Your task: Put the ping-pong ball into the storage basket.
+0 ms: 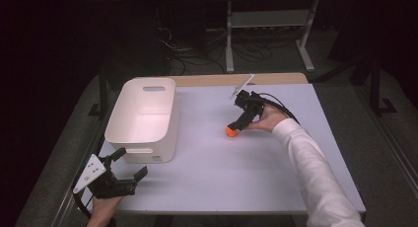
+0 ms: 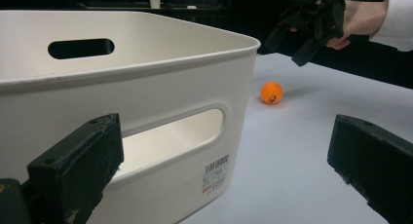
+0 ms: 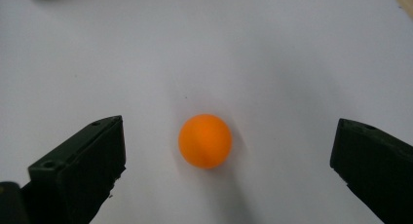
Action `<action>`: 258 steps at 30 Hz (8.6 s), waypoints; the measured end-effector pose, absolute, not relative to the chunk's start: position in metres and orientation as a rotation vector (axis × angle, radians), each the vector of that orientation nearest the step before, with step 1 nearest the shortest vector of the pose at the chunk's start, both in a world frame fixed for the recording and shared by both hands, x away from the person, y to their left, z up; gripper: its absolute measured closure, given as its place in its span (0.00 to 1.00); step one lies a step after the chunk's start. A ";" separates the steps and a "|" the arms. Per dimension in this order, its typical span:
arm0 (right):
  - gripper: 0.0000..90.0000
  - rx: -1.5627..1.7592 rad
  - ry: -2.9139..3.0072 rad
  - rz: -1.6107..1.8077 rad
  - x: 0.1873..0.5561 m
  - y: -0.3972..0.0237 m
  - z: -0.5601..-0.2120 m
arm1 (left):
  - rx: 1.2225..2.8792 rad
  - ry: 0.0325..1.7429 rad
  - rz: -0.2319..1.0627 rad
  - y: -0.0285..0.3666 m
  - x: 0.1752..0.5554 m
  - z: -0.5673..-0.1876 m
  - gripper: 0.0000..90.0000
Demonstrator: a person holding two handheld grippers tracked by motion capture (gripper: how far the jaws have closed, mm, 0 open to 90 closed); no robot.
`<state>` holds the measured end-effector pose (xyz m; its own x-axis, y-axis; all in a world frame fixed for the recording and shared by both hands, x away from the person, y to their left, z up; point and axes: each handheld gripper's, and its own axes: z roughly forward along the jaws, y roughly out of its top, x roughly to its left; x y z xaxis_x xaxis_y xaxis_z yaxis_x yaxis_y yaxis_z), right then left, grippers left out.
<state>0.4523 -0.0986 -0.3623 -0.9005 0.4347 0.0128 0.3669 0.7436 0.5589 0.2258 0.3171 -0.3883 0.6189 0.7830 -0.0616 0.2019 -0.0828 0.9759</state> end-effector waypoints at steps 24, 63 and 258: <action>0.00 0.636 2.902 0.754 0.462 -0.078 -0.394 | 1.618 0.829 0.588 0.318 0.225 -0.388 0.00; 0.38 0.592 2.976 0.639 0.464 -0.069 -0.410 | 1.619 0.822 0.580 0.319 0.224 -0.387 0.00; 0.55 0.107 2.822 1.229 0.425 0.055 -0.239 | 1.608 0.823 0.575 0.319 0.224 -0.387 0.00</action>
